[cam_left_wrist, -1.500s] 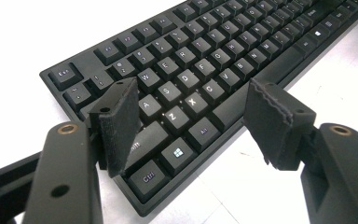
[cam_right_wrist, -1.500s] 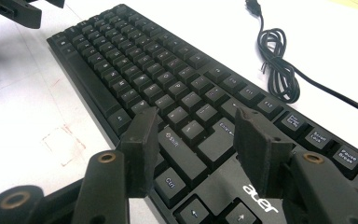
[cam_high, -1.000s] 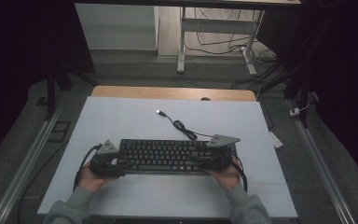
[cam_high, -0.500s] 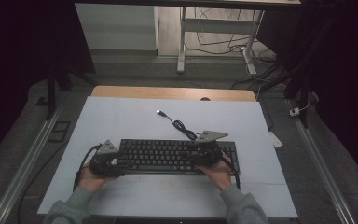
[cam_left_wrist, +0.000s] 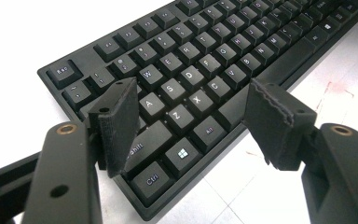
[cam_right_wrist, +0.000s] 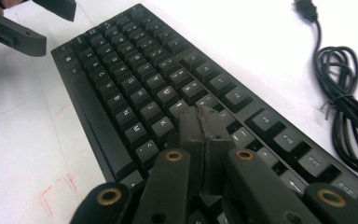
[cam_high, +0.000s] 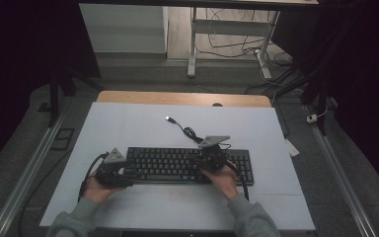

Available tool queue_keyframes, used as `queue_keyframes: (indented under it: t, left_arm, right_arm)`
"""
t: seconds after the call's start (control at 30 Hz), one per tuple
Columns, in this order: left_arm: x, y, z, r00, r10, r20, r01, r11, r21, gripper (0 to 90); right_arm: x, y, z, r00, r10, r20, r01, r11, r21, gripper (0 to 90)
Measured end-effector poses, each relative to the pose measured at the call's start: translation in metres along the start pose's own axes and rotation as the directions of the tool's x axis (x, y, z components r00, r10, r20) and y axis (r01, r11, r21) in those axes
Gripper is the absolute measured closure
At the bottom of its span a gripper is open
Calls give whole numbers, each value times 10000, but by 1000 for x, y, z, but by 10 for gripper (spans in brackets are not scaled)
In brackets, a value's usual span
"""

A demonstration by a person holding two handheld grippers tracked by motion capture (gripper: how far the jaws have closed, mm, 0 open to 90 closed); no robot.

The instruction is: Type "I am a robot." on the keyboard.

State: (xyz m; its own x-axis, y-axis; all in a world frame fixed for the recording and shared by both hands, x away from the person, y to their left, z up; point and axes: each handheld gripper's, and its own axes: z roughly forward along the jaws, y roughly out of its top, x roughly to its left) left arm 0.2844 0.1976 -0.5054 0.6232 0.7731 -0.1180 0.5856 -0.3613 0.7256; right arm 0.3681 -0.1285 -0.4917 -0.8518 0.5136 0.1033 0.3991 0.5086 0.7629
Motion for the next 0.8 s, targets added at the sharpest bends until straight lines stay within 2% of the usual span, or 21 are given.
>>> queue_keyframes:
  t: [0.43,0.8]
  left_arm:
    - [0,0,1,10000,58,7,-58,10000,71,350]
    - [-1,-1,2,10000,54,-4,-54,9999,96,350]
  right_arm:
    - [1,5,29,9998,-199,-87,203,9990,407,898]
    - [-1,5,36,9996,-274,60,271,9988,416,897]
